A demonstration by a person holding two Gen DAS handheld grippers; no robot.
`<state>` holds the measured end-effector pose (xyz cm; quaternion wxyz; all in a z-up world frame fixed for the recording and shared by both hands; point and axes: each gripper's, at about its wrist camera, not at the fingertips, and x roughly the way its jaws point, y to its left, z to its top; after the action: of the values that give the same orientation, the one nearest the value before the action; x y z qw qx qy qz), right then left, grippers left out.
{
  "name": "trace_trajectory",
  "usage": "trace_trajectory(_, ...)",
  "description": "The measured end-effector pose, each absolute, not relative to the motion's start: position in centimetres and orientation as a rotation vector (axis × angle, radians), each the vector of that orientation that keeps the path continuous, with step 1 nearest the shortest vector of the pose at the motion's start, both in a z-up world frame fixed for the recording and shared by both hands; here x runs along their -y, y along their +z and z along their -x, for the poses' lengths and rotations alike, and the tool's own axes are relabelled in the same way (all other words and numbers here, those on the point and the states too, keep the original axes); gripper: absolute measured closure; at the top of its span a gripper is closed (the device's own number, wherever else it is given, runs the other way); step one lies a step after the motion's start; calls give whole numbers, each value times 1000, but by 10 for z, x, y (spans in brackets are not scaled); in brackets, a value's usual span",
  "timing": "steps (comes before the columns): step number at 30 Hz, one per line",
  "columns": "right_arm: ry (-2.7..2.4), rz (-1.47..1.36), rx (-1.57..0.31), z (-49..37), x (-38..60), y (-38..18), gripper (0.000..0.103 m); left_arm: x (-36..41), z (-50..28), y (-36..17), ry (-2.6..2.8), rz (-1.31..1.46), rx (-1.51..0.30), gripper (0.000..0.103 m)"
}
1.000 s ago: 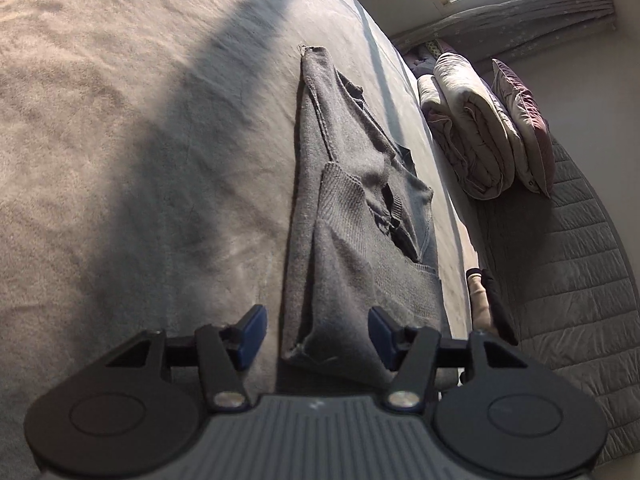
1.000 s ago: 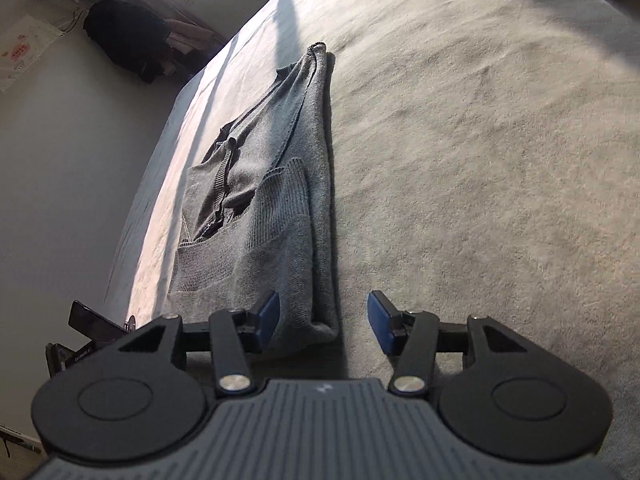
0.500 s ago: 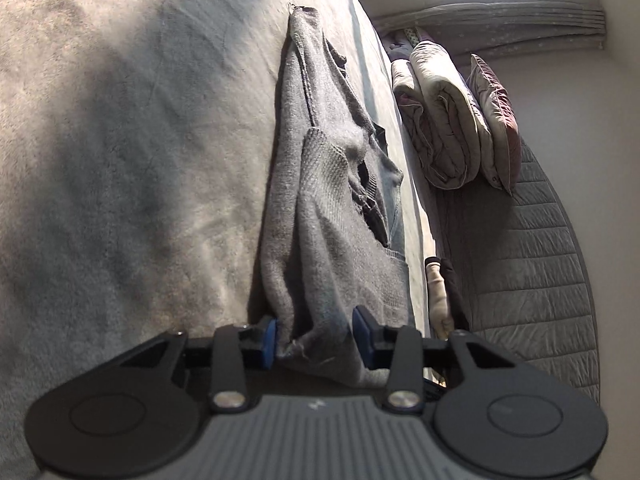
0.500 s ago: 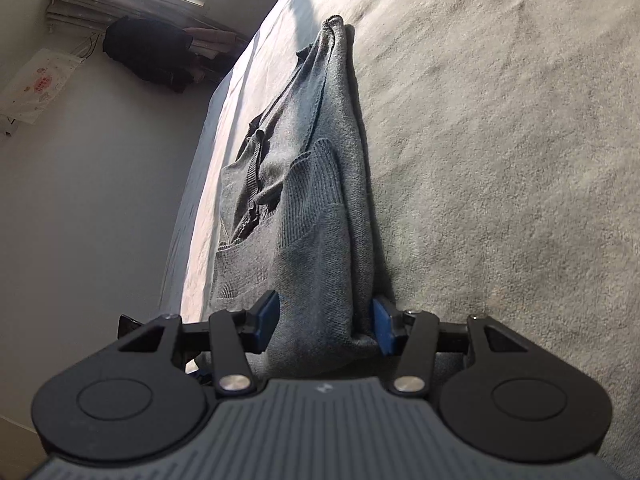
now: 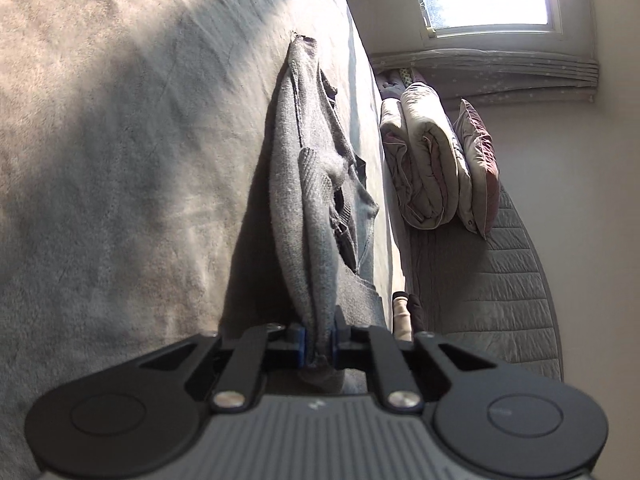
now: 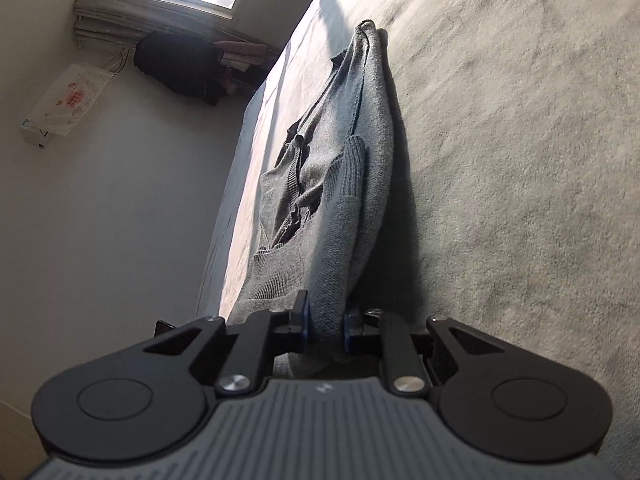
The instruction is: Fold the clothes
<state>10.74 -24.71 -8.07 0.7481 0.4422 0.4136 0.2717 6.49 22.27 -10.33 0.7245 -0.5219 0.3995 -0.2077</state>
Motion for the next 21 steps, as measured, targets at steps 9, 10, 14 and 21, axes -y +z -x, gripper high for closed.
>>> trace_trajectory(9,637,-916,-969,-82,245,-56,85,-233,-14,-92,-466,1177,-941,93)
trace_trajectory(10,636,-894,-982,-78,244,-51,85,-232,-8,-89,-464,1164,-952,93)
trace_trajectory(14,635,-861,-1009,-56,246,-36,85,-229,22,-76,-473,1115,-985,93)
trace_trajectory(21,656,-952,-1005,5,256,-36,85,-221,83,-67,-508,1105,-1000,93)
